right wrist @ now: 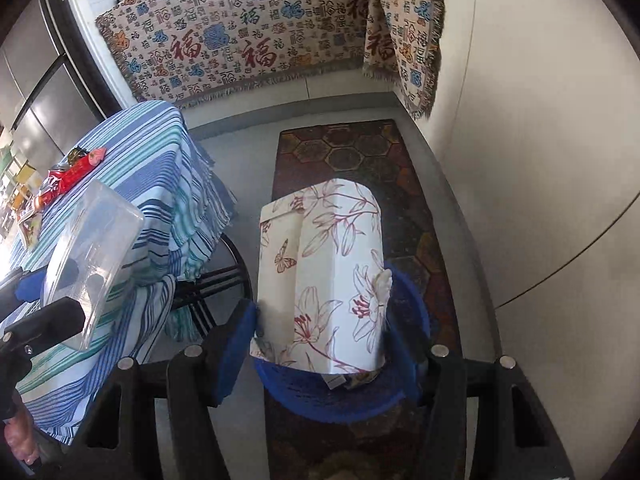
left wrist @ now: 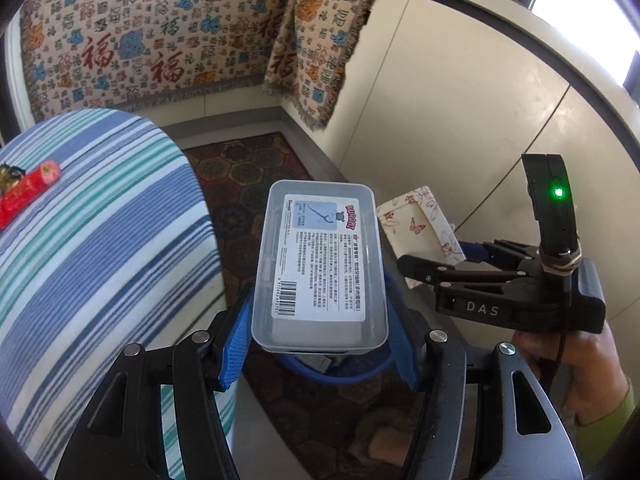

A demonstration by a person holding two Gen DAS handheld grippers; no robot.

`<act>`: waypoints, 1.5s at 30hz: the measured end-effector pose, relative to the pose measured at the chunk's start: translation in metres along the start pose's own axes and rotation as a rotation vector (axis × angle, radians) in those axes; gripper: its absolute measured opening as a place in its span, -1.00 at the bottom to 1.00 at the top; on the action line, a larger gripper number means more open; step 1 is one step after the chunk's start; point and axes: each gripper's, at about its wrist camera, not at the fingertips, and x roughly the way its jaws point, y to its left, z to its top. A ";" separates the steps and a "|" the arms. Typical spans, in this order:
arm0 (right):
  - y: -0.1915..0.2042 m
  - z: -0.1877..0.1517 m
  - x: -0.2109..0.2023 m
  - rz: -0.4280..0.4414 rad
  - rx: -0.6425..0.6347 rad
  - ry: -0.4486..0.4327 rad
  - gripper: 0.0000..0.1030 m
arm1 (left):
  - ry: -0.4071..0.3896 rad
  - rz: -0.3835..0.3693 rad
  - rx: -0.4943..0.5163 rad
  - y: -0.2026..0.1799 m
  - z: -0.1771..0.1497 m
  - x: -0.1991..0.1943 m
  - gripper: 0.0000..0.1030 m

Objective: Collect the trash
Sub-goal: 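Carry the plastic box and floral cup with both tools over the blue wastebasket, then open both tools to drop the box and cup into the wastebasket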

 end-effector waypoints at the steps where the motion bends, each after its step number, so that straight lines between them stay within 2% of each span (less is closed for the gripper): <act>1: -0.005 -0.003 0.004 -0.002 0.012 0.008 0.25 | 0.008 -0.006 0.001 -0.003 -0.001 0.007 0.20; 13: -0.052 -0.016 0.026 -0.012 0.073 0.050 0.24 | 0.070 -0.031 0.007 -0.018 0.002 0.060 0.20; 18: -0.063 -0.014 0.034 0.011 0.117 0.046 0.10 | 0.088 -0.033 0.009 -0.017 0.004 0.074 0.20; 21: -0.065 -0.013 0.036 0.012 0.133 0.052 0.08 | 0.101 -0.033 0.012 -0.016 0.003 0.079 0.20; 26: -0.068 -0.009 0.023 -0.015 0.159 -0.011 0.08 | 0.129 -0.044 0.023 -0.020 0.002 0.092 0.23; 29: -0.072 -0.006 0.014 -0.017 0.187 -0.053 0.08 | 0.142 -0.052 0.023 -0.022 -0.001 0.099 0.39; 32: -0.077 -0.002 0.005 -0.025 0.205 -0.093 0.09 | 0.142 -0.054 0.020 -0.024 -0.002 0.099 0.41; 35: -0.077 0.002 0.000 -0.033 0.211 -0.113 0.09 | 0.130 -0.052 0.017 -0.023 -0.003 0.088 0.41; 38: -0.071 0.010 -0.006 -0.043 0.188 -0.133 0.09 | 0.087 -0.051 0.013 -0.019 -0.006 0.060 0.43; 42: -0.045 0.018 -0.013 -0.054 0.121 -0.175 0.12 | -0.007 -0.037 0.014 -0.002 -0.024 -0.002 0.71; 45: -0.012 0.021 -0.012 -0.026 0.055 -0.189 0.12 | -0.045 0.030 0.007 0.026 -0.042 -0.039 0.77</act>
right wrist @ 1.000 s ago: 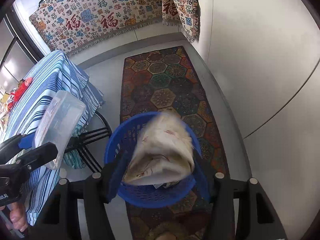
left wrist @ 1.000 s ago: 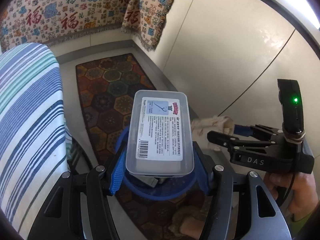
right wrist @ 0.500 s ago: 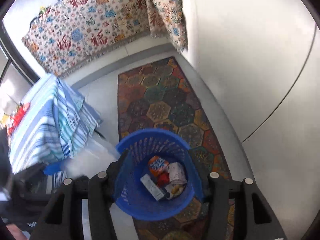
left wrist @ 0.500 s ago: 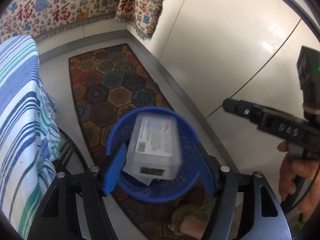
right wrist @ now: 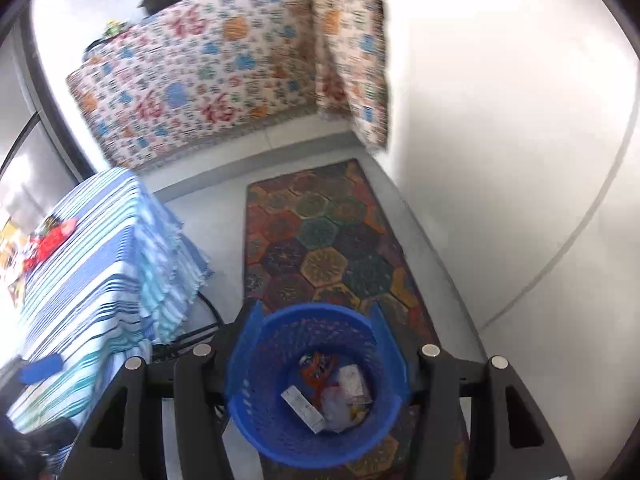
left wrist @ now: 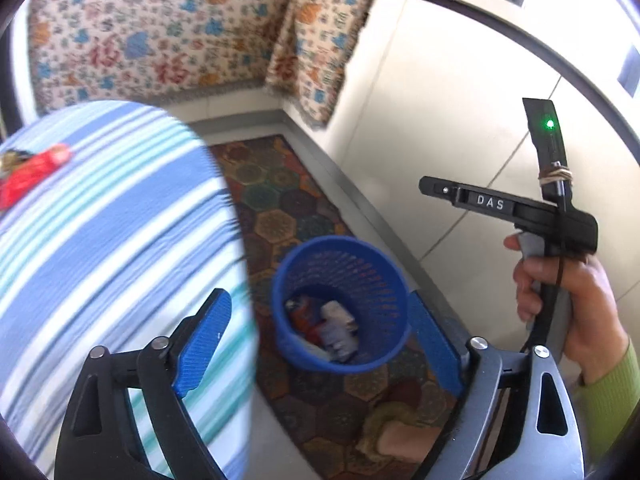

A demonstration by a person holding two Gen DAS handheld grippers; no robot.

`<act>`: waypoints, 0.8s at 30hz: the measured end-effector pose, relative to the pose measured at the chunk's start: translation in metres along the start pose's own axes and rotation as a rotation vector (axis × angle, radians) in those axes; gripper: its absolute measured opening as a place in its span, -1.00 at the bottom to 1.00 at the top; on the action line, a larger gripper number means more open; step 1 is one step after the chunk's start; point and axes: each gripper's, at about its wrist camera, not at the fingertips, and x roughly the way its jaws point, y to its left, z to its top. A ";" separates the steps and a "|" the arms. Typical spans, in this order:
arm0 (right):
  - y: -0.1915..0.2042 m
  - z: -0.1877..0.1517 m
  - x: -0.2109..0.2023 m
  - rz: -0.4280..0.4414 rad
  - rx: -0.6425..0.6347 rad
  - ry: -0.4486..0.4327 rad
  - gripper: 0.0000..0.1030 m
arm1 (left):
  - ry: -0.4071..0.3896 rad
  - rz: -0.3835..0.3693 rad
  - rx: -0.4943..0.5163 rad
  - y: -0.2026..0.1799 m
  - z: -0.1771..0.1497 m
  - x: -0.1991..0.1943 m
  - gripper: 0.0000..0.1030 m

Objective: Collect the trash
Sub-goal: 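Open both tools to drop the box and cup into the wastebasket, then move both tools back over the table toward the remaining trash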

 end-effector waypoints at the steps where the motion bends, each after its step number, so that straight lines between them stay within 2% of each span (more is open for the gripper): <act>1: 0.012 0.000 0.000 0.013 -0.021 -0.002 0.12 | -0.004 0.034 -0.009 0.013 -0.006 -0.010 0.77; 8: 0.135 -0.020 -0.006 0.191 -0.246 -0.024 0.12 | -0.008 0.302 -0.137 0.121 -0.052 -0.062 0.77; 13: 0.226 -0.046 -0.015 0.325 -0.391 -0.006 0.12 | -0.020 0.436 -0.231 0.195 -0.078 -0.095 0.77; 16: 0.277 -0.057 -0.015 0.373 -0.475 0.022 0.12 | -0.015 0.503 -0.256 0.231 -0.086 -0.105 0.77; 21: 0.355 -0.054 -0.002 0.453 -0.528 0.057 0.12 | -0.030 0.580 -0.306 0.277 -0.100 -0.119 0.77; 22: 0.371 -0.051 0.003 0.472 -0.548 0.066 0.12 | -0.031 0.585 -0.320 0.284 -0.104 -0.122 0.77; 24: 0.403 -0.048 0.012 0.506 -0.591 0.087 0.11 | -0.049 0.547 -0.376 0.295 -0.111 -0.129 0.78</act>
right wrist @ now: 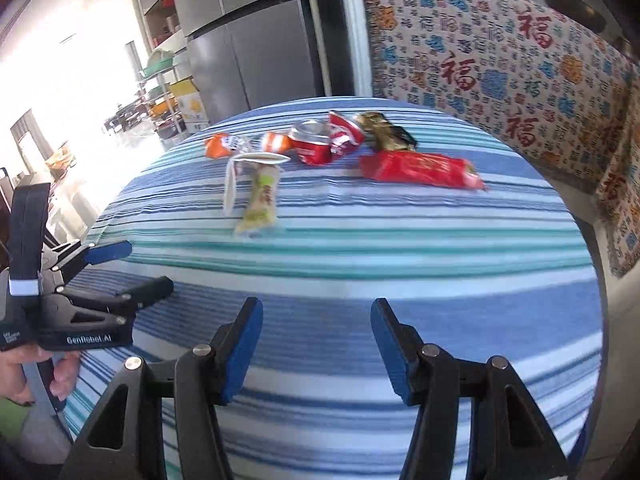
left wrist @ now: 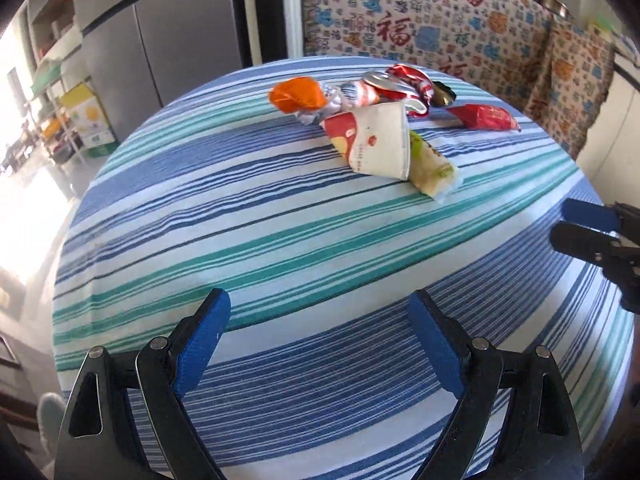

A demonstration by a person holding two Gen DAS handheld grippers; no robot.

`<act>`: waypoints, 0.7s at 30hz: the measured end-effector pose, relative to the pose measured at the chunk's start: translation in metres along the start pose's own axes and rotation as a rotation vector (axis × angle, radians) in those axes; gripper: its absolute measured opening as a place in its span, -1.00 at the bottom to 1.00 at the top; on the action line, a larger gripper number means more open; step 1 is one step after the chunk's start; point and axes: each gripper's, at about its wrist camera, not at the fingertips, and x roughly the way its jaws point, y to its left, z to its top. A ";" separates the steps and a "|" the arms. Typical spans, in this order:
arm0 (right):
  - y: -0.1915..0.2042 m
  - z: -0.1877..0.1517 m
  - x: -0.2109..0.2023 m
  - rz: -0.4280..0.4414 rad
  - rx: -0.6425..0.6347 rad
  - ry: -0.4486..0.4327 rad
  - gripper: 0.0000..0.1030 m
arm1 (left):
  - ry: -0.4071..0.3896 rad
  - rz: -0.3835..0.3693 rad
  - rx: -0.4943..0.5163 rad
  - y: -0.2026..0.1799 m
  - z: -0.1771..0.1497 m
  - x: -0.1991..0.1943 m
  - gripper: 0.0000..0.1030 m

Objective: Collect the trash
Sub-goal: 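Move both tools back over the table toward the remaining trash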

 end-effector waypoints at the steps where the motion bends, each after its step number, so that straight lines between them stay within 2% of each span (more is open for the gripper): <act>1: 0.011 0.009 0.013 0.013 -0.019 0.010 0.11 | -0.011 -0.016 -0.020 0.005 0.000 -0.002 0.79; 4: 0.031 0.031 0.038 0.032 -0.092 0.030 0.06 | -0.011 -0.029 -0.036 0.009 0.002 0.000 0.81; 8: 0.043 0.044 0.064 0.003 -0.157 0.073 -0.05 | -0.010 -0.043 -0.040 0.010 0.004 0.002 0.87; 9: 0.041 0.044 0.068 0.001 -0.165 0.091 -0.27 | -0.009 -0.043 -0.038 0.009 0.004 0.003 0.88; 10: 0.039 0.043 0.068 0.005 -0.169 0.100 -0.36 | -0.008 -0.043 -0.037 0.009 0.005 0.003 0.89; 12: 0.037 0.040 0.060 0.003 -0.170 0.097 -0.46 | -0.009 -0.048 -0.039 0.010 0.005 0.003 0.90; 16: 0.024 0.015 0.030 -0.057 -0.170 0.102 -0.50 | -0.012 -0.055 -0.047 0.012 0.004 0.002 0.92; 21: -0.012 -0.030 -0.018 -0.232 -0.089 0.097 -0.50 | -0.017 -0.024 -0.062 0.012 0.003 0.001 0.92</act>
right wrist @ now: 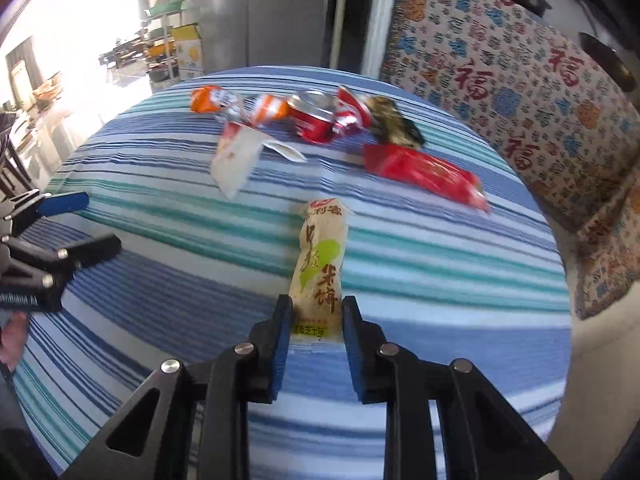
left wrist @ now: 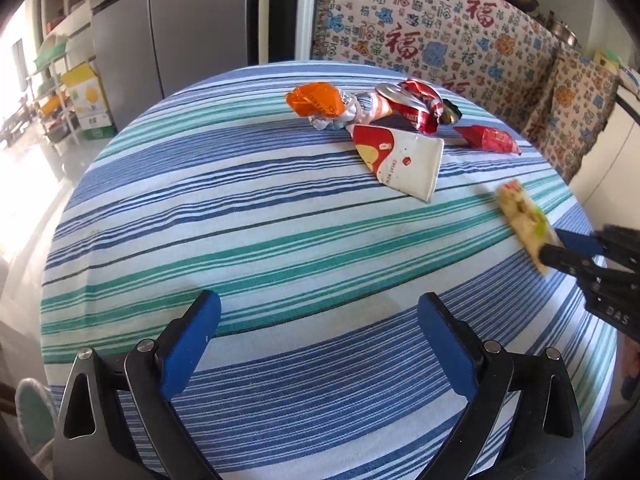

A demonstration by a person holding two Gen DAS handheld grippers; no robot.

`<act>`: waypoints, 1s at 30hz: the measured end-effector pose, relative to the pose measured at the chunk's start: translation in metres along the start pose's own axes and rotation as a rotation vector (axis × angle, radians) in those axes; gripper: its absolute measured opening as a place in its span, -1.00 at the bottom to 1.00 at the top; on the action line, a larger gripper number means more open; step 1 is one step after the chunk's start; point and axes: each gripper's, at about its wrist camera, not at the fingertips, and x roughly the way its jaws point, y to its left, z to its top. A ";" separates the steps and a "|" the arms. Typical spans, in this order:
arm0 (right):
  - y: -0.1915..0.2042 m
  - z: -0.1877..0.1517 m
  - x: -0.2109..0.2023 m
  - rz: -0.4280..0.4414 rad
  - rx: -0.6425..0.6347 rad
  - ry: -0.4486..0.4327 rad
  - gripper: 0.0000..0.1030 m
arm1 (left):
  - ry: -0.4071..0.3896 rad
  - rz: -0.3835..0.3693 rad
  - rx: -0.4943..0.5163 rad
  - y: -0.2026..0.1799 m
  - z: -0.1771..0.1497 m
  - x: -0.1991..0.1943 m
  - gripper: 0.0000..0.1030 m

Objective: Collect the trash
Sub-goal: 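Move both tools back over the table toward the remaining trash, then grasp the white-red paper bag with left tool while right tool grasps yellow snack bar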

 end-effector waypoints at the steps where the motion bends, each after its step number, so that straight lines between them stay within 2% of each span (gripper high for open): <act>1: -0.008 -0.009 -0.005 -0.023 0.027 -0.008 -0.50 | -0.009 0.002 -0.015 -0.001 0.001 -0.001 0.92; 4: -0.020 -0.022 -0.010 -0.025 0.087 -0.041 -0.50 | -0.021 -0.025 -0.049 -0.014 0.008 -0.002 0.91; 7: -0.026 -0.026 -0.007 0.010 0.139 -0.072 -0.45 | -0.030 0.004 -0.069 -0.043 0.030 0.002 0.92; 11: -0.024 -0.019 0.001 0.031 0.133 -0.101 -0.45 | -0.056 0.125 -0.176 -0.074 0.075 0.026 0.92; 13: -0.023 -0.021 0.002 0.041 0.137 -0.112 -0.45 | -0.053 0.217 -0.255 -0.078 0.094 0.044 0.92; 16: -0.025 -0.024 0.003 0.056 0.144 -0.126 -0.45 | -0.007 0.329 -0.327 -0.079 0.106 0.074 0.92; 19: -0.028 -0.027 0.001 0.073 0.148 -0.128 -0.45 | 0.035 0.385 -0.341 -0.078 0.104 0.094 0.91; 20: -0.028 -0.028 0.001 0.075 0.145 -0.129 -0.45 | 0.021 0.382 -0.346 -0.076 0.103 0.095 0.78; 21: -0.029 -0.029 0.000 0.075 0.142 -0.130 -0.45 | 0.007 0.378 -0.344 -0.074 0.100 0.094 0.38; 22: -0.030 -0.030 0.000 0.076 0.141 -0.129 -0.45 | -0.001 0.359 -0.335 -0.071 0.097 0.094 0.09; 24: -0.032 -0.032 -0.001 0.079 0.146 -0.125 -0.45 | -0.036 0.338 -0.289 -0.070 0.091 0.087 -0.18; 27: -0.036 -0.033 -0.002 0.077 0.157 -0.120 -0.45 | -0.057 0.267 -0.194 -0.065 0.079 0.070 -0.38; 30: -0.039 -0.033 -0.002 0.074 0.169 -0.115 -0.45 | -0.034 0.100 -0.070 -0.056 0.064 0.053 -0.44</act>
